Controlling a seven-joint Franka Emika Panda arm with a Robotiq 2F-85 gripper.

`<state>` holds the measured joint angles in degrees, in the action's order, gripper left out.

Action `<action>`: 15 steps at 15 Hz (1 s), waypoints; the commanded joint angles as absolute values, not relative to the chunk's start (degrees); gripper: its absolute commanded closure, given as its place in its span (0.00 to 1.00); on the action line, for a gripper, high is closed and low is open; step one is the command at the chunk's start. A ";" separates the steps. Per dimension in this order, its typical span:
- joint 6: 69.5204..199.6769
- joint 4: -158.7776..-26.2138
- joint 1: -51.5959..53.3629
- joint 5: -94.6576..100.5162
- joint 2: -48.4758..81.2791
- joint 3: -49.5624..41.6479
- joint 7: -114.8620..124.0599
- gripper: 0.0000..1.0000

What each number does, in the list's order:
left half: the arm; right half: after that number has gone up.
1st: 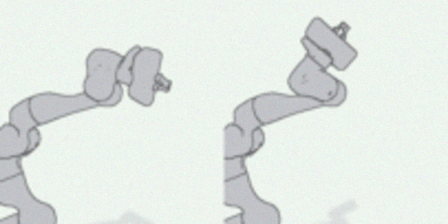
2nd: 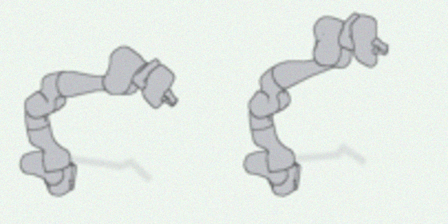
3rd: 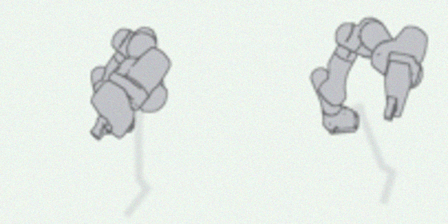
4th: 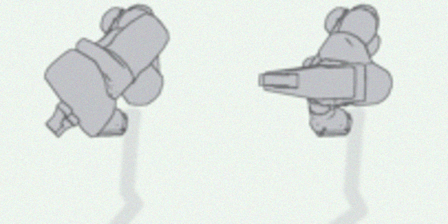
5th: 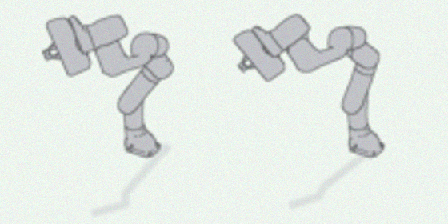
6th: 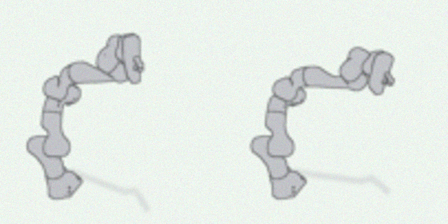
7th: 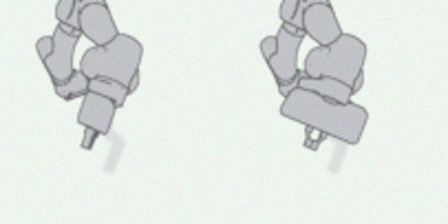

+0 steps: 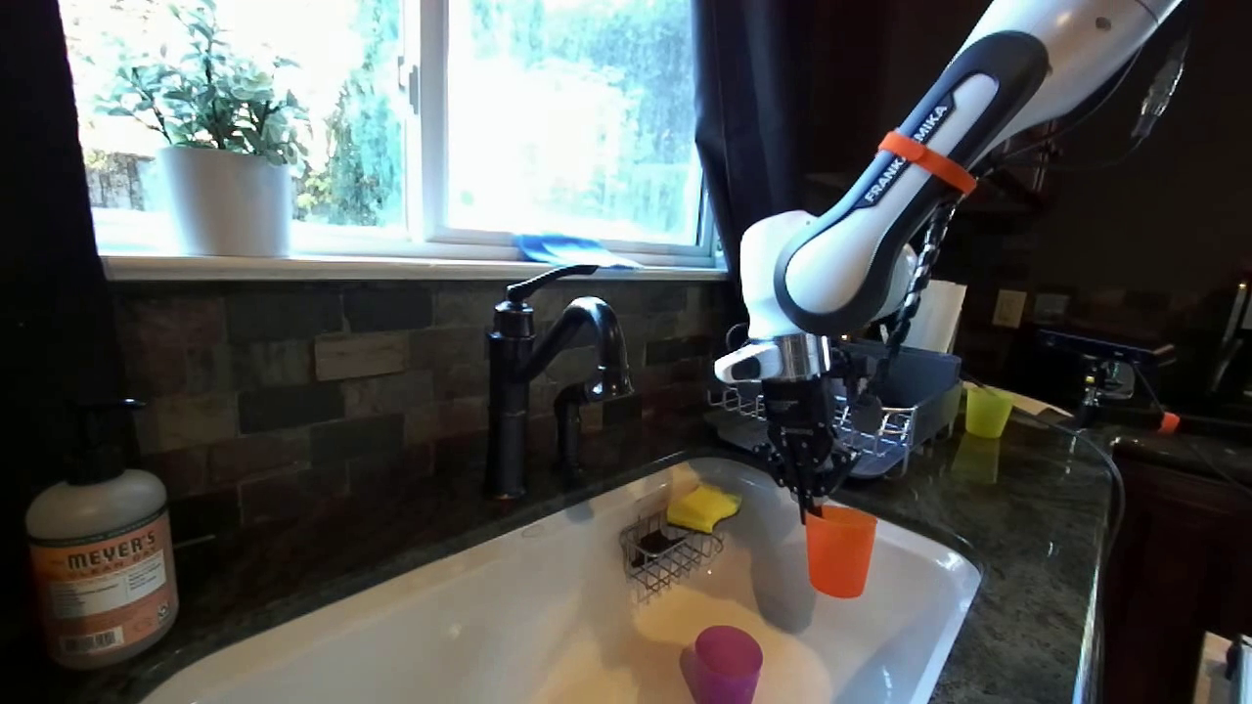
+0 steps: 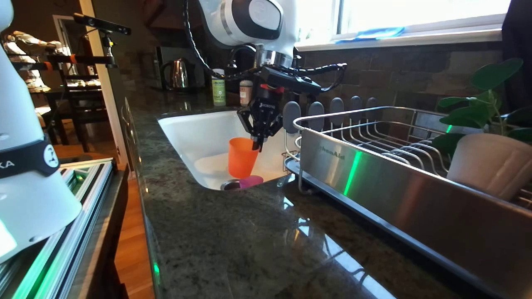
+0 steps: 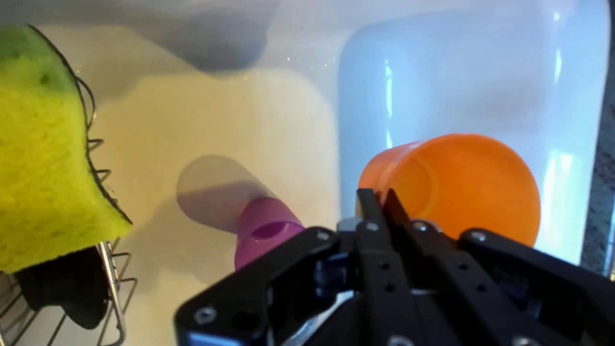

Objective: Pick up the cup from the utensil holder and put it in the sink

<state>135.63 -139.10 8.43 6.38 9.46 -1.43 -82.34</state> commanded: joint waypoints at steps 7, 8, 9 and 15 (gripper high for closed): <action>155.93 -139.13 6.80 22.29 21.14 1.16 -68.48 0.99; 157.44 -139.12 6.77 23.08 22.10 1.19 -67.48 0.99; 159.10 -139.04 6.91 24.11 23.11 0.93 -66.44 0.99; 162.02 -137.99 7.53 27.81 27.45 0.03 -61.07 0.63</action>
